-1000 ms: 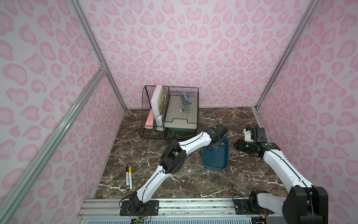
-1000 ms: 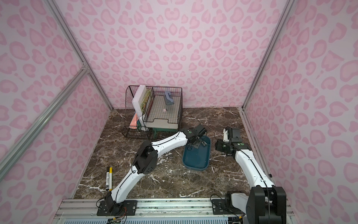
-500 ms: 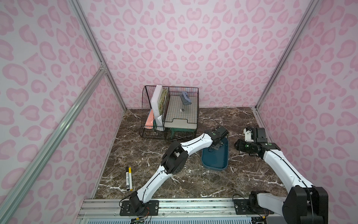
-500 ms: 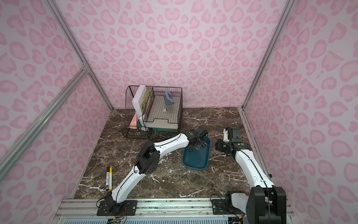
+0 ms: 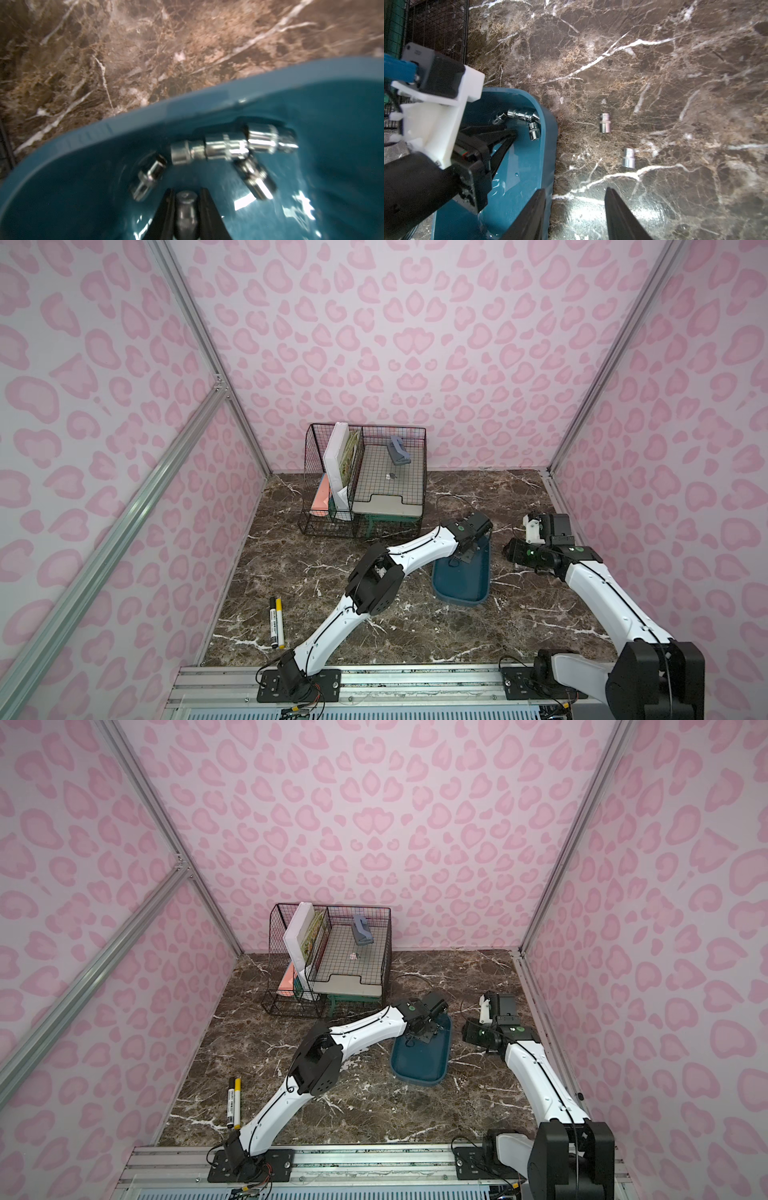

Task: Take out the socket from the storage box
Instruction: Pick up the socket head from the storage box, then place the socket head at the center of the board.

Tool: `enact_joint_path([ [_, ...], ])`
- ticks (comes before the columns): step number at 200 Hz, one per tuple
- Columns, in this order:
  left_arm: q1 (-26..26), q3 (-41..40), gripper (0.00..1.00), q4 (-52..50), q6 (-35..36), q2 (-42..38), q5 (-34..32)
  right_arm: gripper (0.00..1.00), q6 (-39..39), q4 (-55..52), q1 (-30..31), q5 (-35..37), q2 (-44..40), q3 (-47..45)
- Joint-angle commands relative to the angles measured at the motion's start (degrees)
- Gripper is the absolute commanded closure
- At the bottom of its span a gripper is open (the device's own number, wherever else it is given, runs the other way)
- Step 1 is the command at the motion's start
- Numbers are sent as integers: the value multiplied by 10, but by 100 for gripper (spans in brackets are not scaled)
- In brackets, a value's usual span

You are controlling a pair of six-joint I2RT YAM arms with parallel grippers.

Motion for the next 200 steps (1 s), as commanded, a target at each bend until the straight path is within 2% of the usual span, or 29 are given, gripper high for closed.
enact_joint_path([
  [1, -4, -5, 88, -5, -1, -30, -10, 49, -3, 13, 0, 2, -5, 2],
  [49, -5, -75, 89, 16, -6, -125, -19, 49, -3, 14, -2, 4, -14, -1],
  [121, -5, -260, 89, 56, -31, -302, -41, 49, -2, 18, -2, -4, -18, -4],
  [169, 4, -372, 89, 74, -63, -380, -47, 49, -2, 19, -2, -6, -18, -5],
  [200, 15, -431, 89, 101, -79, -399, -45, 49, -1, 20, -2, -8, -18, -7],
])
